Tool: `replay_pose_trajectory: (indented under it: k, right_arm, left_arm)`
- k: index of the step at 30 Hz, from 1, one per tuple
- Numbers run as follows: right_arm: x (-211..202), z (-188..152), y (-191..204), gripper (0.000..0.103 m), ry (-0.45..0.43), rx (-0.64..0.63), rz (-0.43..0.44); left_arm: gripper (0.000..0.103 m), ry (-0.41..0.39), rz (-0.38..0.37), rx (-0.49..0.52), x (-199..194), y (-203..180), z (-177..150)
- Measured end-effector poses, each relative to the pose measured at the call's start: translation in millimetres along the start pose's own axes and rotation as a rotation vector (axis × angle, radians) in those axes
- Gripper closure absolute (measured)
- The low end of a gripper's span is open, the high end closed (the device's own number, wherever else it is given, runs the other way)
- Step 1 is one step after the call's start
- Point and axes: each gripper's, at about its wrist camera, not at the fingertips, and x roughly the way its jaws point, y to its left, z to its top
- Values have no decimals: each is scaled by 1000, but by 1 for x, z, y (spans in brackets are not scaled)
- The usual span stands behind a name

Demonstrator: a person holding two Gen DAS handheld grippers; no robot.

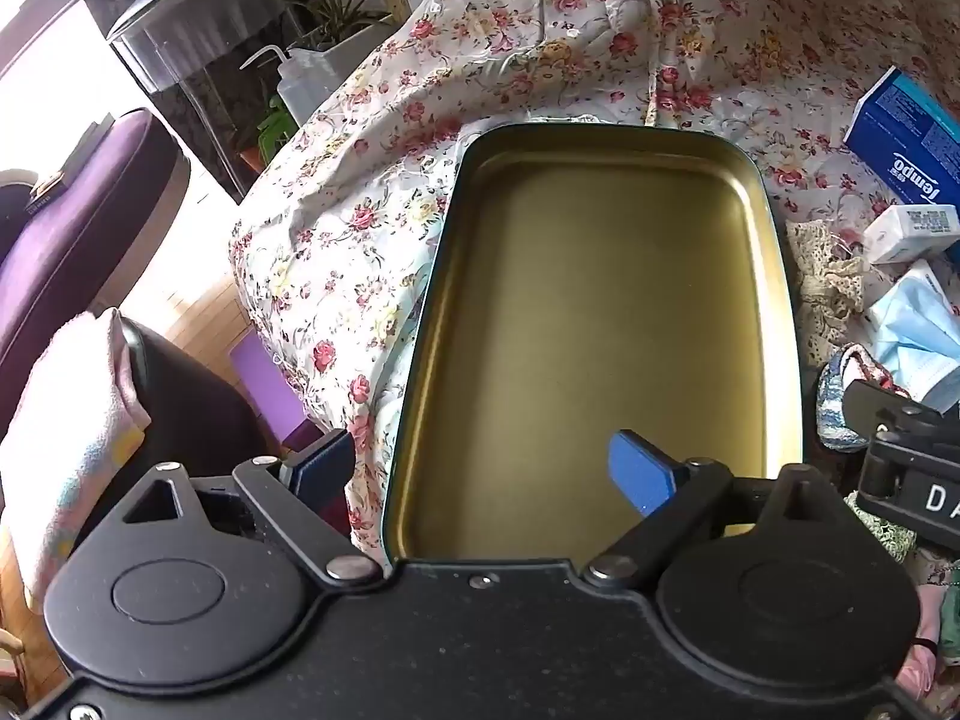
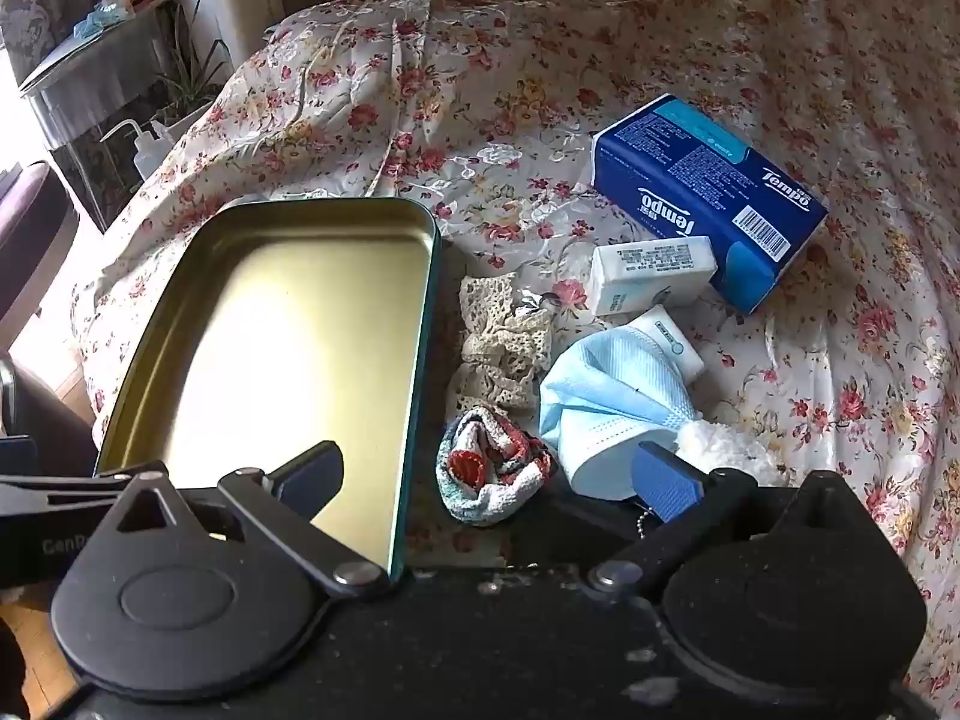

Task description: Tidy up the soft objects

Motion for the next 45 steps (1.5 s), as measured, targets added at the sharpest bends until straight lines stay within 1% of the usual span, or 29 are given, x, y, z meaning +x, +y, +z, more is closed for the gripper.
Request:
replay_pose_trajectory:
  k: [13, 15, 29, 45]
  right_arm:
    - [3, -4, 2, 0, 0, 10, -3]
    - [4, -2, 1, 1, 5, 3, -3]
    - [6, -3, 1, 1, 9, 5, -4]
    - [7, -4, 0, 1, 14, 9, -2]
  left_arm:
    - [14, 27, 3, -13, 6, 6, -1]
    - [14, 24, 13, -4, 4, -2, -3]
    - [14, 54, 0, -10, 10, -1, -4]
    - [13, 60, -1, -13, 11, -1, -4]
